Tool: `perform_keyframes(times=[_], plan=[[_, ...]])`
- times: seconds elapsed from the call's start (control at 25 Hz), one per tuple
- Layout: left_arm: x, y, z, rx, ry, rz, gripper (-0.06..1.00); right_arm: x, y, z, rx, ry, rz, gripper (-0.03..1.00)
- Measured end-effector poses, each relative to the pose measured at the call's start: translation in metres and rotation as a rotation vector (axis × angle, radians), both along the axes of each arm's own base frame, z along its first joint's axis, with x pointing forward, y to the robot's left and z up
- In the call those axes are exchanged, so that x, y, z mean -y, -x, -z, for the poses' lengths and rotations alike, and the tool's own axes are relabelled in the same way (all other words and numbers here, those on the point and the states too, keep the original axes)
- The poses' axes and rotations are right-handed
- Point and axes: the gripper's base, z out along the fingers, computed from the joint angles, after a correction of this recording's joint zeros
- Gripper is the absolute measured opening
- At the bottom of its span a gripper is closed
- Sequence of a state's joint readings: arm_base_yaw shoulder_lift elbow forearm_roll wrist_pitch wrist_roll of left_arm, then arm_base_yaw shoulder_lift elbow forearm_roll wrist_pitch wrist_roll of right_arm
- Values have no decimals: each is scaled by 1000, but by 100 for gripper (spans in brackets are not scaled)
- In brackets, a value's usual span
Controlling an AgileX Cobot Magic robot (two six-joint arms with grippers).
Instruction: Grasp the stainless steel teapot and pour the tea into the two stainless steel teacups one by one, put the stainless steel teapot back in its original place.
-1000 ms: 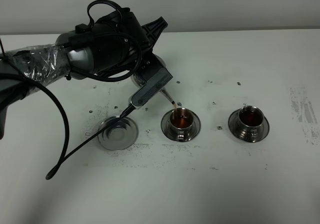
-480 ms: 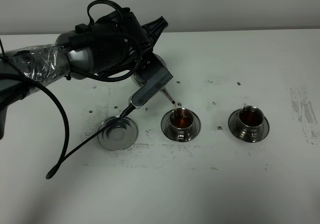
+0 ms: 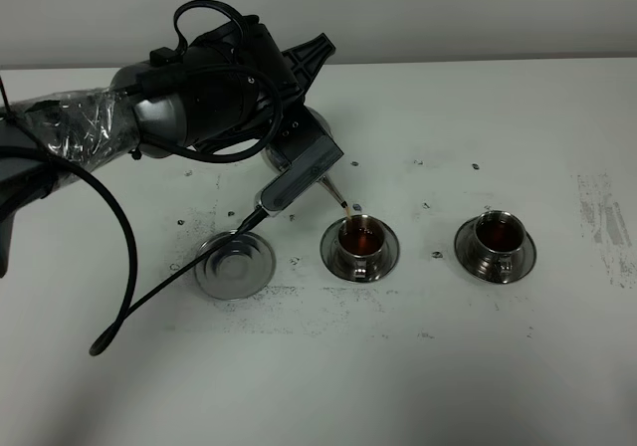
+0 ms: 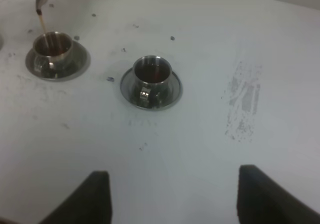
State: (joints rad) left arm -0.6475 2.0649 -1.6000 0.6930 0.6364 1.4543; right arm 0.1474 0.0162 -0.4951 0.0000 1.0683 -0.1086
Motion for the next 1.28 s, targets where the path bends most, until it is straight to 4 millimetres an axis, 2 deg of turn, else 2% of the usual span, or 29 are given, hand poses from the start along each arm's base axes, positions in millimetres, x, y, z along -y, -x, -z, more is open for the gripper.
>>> perform_keyframes(times=[1.28], plan=[[10,3,3,16,-14,46,17,0,0,0,0,0,0,52]])
